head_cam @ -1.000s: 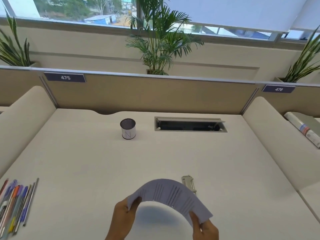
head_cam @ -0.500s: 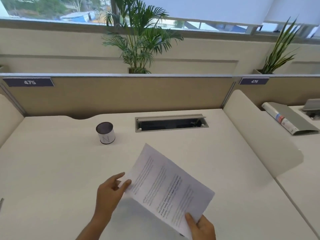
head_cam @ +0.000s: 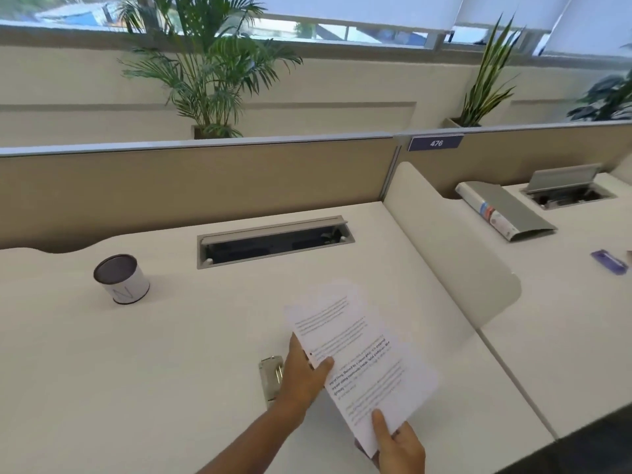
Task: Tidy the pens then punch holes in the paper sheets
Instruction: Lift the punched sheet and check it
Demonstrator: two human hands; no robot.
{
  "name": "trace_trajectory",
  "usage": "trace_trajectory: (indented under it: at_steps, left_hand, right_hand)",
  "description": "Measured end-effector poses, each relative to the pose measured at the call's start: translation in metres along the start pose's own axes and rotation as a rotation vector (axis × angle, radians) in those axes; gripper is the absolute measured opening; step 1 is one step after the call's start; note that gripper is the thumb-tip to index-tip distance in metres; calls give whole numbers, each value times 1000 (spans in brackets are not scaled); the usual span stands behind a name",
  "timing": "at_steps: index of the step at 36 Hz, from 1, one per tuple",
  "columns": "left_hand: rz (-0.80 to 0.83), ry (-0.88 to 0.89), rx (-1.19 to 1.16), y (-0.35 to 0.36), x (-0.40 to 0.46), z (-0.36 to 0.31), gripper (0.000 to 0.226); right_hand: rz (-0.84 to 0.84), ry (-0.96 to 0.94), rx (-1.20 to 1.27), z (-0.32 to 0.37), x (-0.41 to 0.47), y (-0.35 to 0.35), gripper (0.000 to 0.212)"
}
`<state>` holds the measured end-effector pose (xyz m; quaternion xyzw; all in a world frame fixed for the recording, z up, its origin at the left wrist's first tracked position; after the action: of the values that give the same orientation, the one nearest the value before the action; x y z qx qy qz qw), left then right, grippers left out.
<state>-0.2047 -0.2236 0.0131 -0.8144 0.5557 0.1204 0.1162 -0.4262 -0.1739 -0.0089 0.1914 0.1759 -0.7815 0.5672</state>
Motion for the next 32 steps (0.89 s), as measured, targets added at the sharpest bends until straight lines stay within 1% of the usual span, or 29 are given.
trace_trajectory:
  at_steps: [2,4,7,11,16,20,29,32]
  left_hand:
    - [78,5,9,30,1,1,66]
    - [134,1,-3,54,1,1,68]
    - [177,-34,-24,80,4,4,65]
    - [223,-80,29,108,9,9,60]
    - [246,-185,49,134,16,22,60]
    - [255,-203,42,147,20,31,60]
    - [203,-231,119,155,30,44,82]
    - [184,-245,129,155,31,47,84]
  right_hand:
    - [-43,-10,13,4,14,-8,10]
    - [-74,0,57,7,28,-14,14]
    - [-85,23,109,11,47,-19,18]
    - [-99,12,132,21,69,-25,23]
    - [-114,35,141,30,97,-35,25]
    - [-139,58,117,28,113,-42,30]
    - [-115,90,119,24,123,-41,33]
    - [-114,103,112,20,125,-41,33]
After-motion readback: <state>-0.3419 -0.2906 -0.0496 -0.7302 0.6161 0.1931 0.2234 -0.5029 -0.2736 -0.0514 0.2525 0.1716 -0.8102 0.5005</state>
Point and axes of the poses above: each hand's wrist, its own x-axis towards the middle knuckle, its own y-axis out of the palm, z = x × y, the point moved 6 cm from there along x, towards the middle knuckle, and after that the axes turned 1 degree about -z, right-handed, at the moved point
